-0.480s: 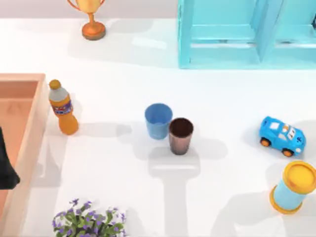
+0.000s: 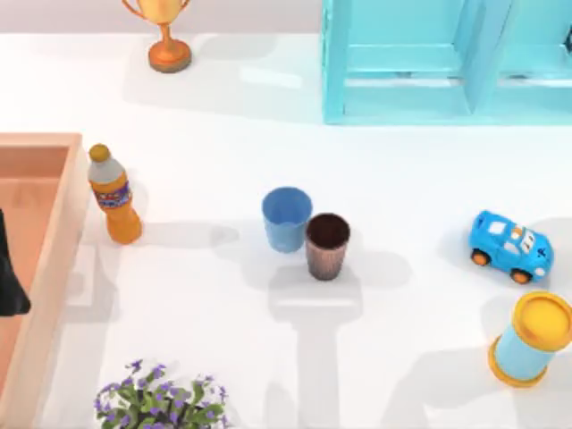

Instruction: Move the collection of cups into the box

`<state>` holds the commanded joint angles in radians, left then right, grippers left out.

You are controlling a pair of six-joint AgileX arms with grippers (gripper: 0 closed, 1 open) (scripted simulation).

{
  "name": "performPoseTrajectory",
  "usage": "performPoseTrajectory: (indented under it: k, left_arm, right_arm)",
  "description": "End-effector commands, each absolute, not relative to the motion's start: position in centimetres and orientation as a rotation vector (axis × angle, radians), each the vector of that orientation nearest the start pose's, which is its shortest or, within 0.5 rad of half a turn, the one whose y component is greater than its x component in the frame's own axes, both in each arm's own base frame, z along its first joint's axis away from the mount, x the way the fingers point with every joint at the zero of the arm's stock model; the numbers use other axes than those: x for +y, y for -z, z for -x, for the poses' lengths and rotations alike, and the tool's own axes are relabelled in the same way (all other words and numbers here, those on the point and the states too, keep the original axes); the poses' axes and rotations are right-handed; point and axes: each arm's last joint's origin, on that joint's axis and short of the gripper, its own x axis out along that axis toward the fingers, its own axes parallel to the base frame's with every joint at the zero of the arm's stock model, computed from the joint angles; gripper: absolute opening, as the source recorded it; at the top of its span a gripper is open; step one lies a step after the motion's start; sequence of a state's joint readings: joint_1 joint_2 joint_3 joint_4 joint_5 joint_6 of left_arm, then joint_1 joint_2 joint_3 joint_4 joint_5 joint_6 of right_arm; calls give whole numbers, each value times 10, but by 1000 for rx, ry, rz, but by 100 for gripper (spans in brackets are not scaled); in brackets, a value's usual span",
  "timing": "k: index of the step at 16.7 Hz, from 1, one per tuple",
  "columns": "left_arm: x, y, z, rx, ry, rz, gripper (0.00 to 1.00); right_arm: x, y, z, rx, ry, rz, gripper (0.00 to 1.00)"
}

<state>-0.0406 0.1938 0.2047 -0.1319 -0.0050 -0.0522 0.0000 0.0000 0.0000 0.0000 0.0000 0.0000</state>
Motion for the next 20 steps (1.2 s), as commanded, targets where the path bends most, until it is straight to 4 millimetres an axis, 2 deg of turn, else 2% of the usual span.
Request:
performPoseTrajectory:
  k: [3, 6, 9, 12, 14, 16, 20]
  left_arm:
    - [-10, -246, -121, 249, 59, 100, 100]
    - [-20, -294, -148, 408, 86, 150, 100]
    - [-38, -338, -191, 588, 106, 190, 100]
    - [-67, -367, -244, 777, 119, 210, 100]
    - [-93, -375, -282, 904, 121, 211, 100]
    - [-124, -373, -316, 1028, 117, 200, 100]
    - [-191, -342, -368, 1251, 93, 152, 100]
  right_arm:
    - [-1, -160, -106, 0, 0, 0, 100]
    - [-1, -160, -106, 0, 0, 0, 100]
    - [-1, -160, -106, 0, 0, 0, 100]
    - [-1, -160, -106, 0, 0, 0, 100]
    - [-1, -160, -106, 0, 0, 0, 100]
    - [-1, -160, -106, 0, 0, 0, 100]
    - [-1, -160, -106, 0, 0, 0, 100]
